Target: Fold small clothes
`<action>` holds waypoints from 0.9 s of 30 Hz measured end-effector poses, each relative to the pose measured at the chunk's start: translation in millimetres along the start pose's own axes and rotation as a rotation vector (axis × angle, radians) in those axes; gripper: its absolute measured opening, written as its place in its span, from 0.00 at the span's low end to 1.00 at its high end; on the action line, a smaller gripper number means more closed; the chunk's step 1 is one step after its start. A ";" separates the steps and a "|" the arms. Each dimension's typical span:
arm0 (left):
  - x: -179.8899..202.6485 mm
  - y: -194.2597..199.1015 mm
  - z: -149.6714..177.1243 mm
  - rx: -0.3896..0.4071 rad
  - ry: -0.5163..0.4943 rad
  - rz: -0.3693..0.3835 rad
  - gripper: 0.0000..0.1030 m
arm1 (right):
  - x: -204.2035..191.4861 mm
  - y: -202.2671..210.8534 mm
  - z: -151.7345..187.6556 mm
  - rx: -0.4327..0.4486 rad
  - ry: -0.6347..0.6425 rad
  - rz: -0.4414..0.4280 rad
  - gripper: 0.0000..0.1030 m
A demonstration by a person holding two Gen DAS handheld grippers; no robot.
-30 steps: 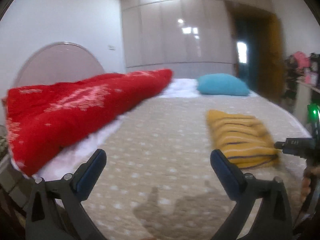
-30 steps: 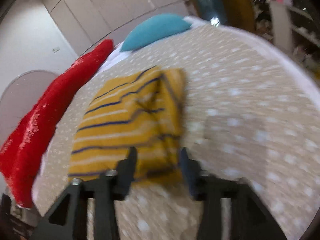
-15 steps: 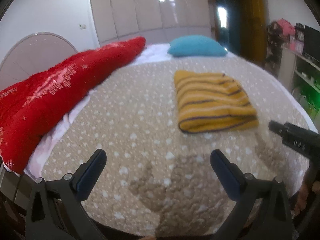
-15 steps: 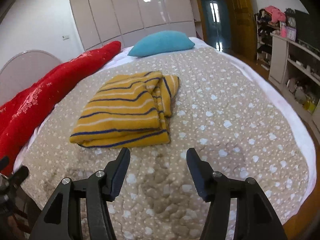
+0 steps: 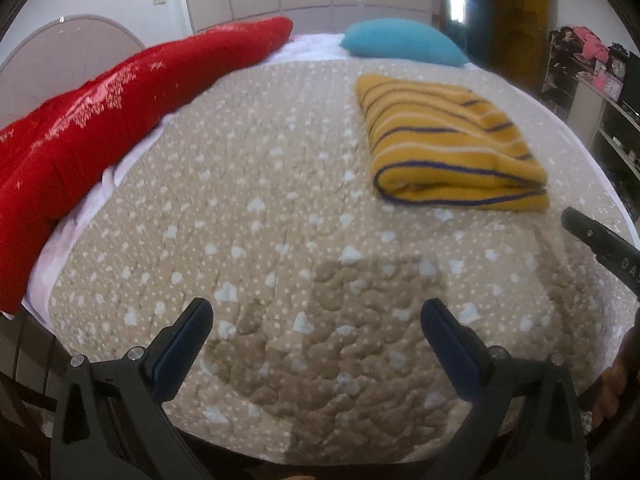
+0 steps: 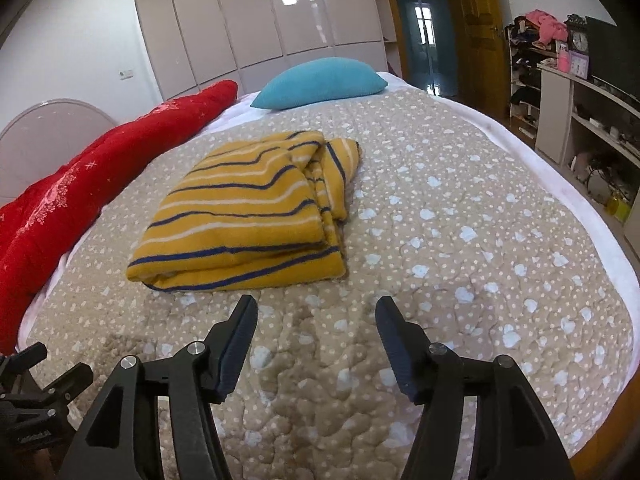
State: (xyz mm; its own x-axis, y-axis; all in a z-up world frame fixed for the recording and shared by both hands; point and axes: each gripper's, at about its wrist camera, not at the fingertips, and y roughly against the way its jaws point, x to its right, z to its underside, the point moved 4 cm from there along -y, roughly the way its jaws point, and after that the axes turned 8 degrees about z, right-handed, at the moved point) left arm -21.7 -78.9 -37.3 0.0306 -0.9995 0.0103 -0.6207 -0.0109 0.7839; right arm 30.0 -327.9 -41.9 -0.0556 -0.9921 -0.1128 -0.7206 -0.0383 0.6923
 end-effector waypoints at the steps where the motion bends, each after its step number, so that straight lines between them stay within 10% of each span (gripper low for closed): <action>1: -1.6 -5.3 1.9 -0.016 0.008 0.003 1.00 | -0.2 -1.7 0.9 -0.004 0.000 0.001 0.64; 8: -7.0 -34.4 18.5 -0.125 0.044 0.029 1.00 | -6.3 -13.4 11.7 -0.041 0.017 0.005 0.65; 27: -7.8 -40.2 21.7 -0.126 0.044 0.026 1.00 | -22.2 -34.9 32.2 -0.060 0.088 0.094 0.77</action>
State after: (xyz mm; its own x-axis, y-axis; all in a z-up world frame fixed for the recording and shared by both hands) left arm -14.0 -71.3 -82.4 0.0518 -0.9970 0.0569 -0.5189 0.0218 0.8546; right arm 34.1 -300.7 -86.5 -0.0578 -0.9982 0.0159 -0.6723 0.0507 0.7386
